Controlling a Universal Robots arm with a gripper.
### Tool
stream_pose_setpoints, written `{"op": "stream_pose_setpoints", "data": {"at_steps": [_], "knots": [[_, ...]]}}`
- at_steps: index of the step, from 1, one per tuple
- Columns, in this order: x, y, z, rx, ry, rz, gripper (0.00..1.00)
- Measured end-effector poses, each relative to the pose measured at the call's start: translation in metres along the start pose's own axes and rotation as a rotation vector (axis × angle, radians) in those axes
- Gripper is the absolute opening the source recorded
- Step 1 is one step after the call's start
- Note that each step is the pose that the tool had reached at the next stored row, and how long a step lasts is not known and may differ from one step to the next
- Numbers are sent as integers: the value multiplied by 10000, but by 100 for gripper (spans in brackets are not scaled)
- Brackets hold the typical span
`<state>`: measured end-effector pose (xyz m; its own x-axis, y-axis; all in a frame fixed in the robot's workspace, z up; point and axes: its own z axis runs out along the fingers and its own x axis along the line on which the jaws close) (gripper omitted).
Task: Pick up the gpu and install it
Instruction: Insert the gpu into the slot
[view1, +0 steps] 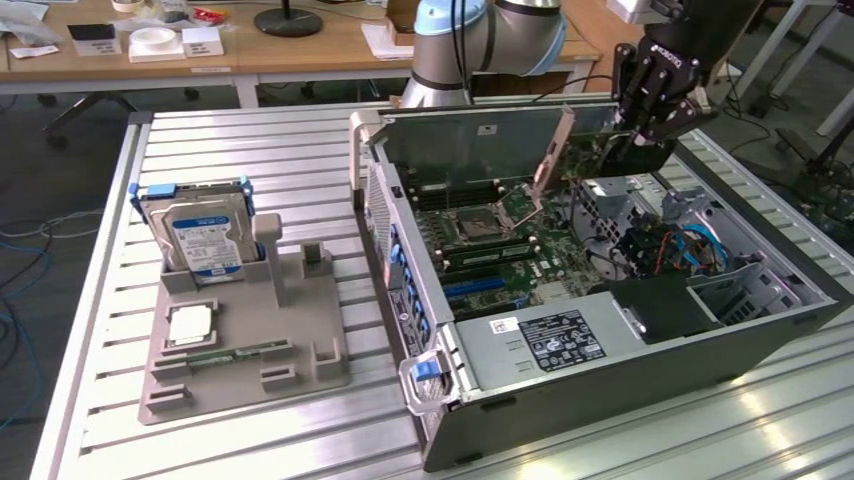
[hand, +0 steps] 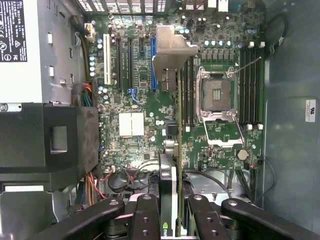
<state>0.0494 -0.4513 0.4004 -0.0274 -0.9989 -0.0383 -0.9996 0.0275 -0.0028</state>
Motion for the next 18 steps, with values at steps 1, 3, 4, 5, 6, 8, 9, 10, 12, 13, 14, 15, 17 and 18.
{"op": "stream_pose_setpoints", "data": {"at_steps": [1, 3, 4, 5, 6, 8, 9, 10, 12, 13, 14, 15, 17, 18], "knots": [[0, 0, 0, 0, -1, 2, 27], [0, 6, 1, 0, -2, 6, 27], [0, 23, 2, 2, -4, 5, 27], [0, 45, 2, 3, -4, 2, 27], [1, 69, 2, 3, -2, 3, 27], [3, 93, 2, 3, -1, 3, 27], [2, 98, 3, 3, -2, 2, 27], [2, 105, 9, 4, -3, 2, 27], [3, 118, 32, 3, 0, 2, 27], [4, 124, 45, 3, -2, 2, 27], [4, 128, 54, 3, -1, 3, 27], [4, 128, 54, 3, -1, 2, 27], [5, 128, 54, 3, -1, 1, 27], [5, 129, 55, 3, -2, 1, 27]]}}
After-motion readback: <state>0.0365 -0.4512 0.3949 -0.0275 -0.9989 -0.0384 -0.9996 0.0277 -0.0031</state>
